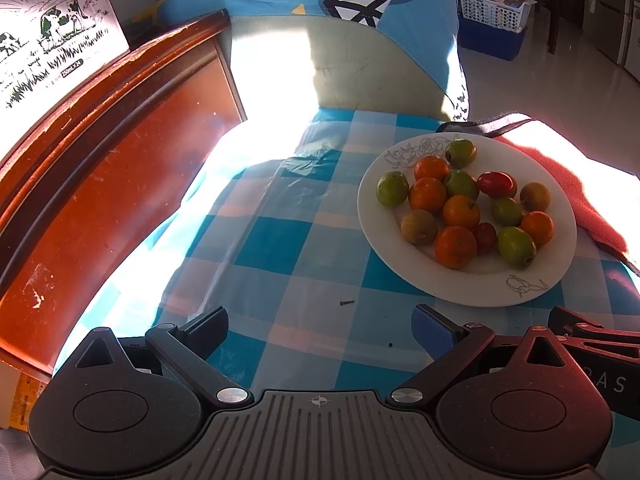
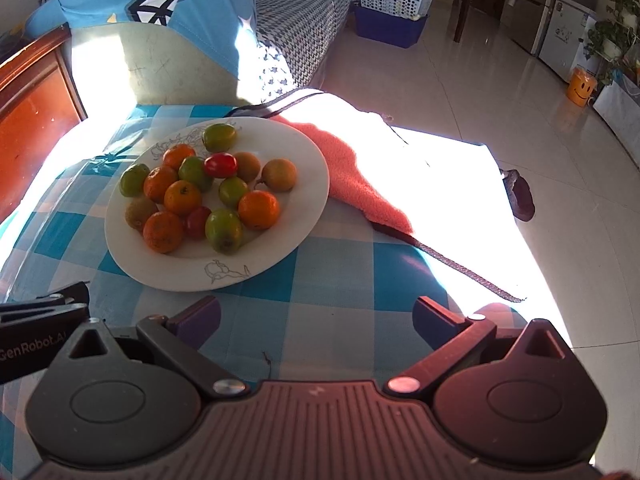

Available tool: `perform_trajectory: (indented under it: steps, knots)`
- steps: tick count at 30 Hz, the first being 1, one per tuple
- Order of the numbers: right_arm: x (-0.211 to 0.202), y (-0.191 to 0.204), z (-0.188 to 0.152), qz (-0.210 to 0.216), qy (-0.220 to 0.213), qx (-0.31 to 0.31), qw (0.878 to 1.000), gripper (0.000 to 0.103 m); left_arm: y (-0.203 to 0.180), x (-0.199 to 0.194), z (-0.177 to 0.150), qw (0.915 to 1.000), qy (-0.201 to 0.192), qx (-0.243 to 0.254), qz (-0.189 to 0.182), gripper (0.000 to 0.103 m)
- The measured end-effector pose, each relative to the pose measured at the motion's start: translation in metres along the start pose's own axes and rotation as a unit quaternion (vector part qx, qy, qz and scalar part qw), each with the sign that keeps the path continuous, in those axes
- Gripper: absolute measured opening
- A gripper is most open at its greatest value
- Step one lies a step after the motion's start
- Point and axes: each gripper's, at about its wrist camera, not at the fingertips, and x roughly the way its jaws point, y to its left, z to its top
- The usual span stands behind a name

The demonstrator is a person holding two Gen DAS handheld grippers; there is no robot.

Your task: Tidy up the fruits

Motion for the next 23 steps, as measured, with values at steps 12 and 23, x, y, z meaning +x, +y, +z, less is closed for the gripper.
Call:
perform_trajectory:
  steps: [12, 23]
  knots:
    - [0.004, -0.002, 0.001, 0.001, 0.009, 0.009, 1.000, 0.102, -0.006, 0.005, -0.001, 0.9999, 0.005, 0.010, 0.005, 0.099]
    - [-0.013, -0.006, -0.015, 0.017, -0.009, 0.005, 1.000, 0.102, 0.000, -0.012, -0.016, 0.9999, -0.005, 0.015, -0.006, 0.099]
